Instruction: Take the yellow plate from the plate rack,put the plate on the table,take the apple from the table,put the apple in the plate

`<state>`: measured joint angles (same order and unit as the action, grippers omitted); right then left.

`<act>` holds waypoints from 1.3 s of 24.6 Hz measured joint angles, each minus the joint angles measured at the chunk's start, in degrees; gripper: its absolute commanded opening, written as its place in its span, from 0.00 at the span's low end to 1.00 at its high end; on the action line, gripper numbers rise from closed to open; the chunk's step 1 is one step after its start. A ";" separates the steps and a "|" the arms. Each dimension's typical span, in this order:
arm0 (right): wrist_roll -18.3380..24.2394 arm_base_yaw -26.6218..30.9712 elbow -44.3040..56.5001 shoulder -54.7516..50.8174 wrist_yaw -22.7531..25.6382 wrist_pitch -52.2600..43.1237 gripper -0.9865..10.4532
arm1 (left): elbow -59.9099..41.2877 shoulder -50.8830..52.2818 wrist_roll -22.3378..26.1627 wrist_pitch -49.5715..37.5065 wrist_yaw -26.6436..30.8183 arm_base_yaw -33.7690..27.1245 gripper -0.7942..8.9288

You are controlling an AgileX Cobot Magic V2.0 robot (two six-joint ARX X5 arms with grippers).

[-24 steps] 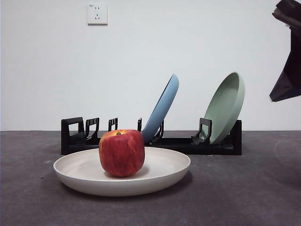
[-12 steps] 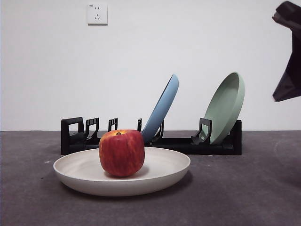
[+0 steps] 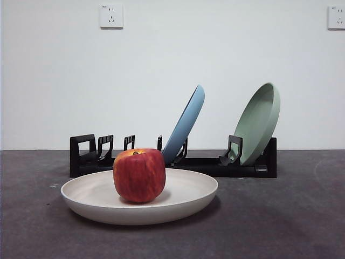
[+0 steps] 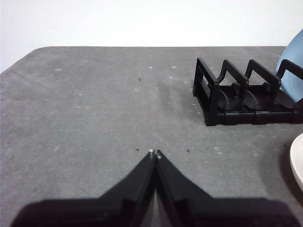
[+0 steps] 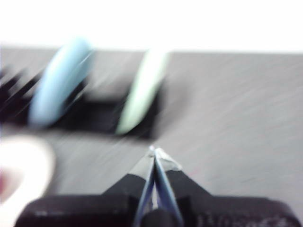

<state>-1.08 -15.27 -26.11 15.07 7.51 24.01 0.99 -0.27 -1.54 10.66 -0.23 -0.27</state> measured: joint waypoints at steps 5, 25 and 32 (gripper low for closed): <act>1.36 9.88 7.58 -11.39 -4.15 -6.29 0.09 | 0.00 0.00 0.00 0.00 0.00 0.00 0.08; 0.22 12.28 25.27 -14.71 -9.46 -15.69 0.09 | 0.00 0.00 0.00 0.00 0.00 0.00 0.08; 0.17 12.28 25.22 -14.80 -9.75 -14.23 0.09 | 0.00 0.00 0.00 0.00 0.00 0.00 0.08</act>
<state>-0.91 -2.98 -0.89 0.27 -2.24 9.78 0.99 -0.27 -1.54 10.66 -0.23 -0.27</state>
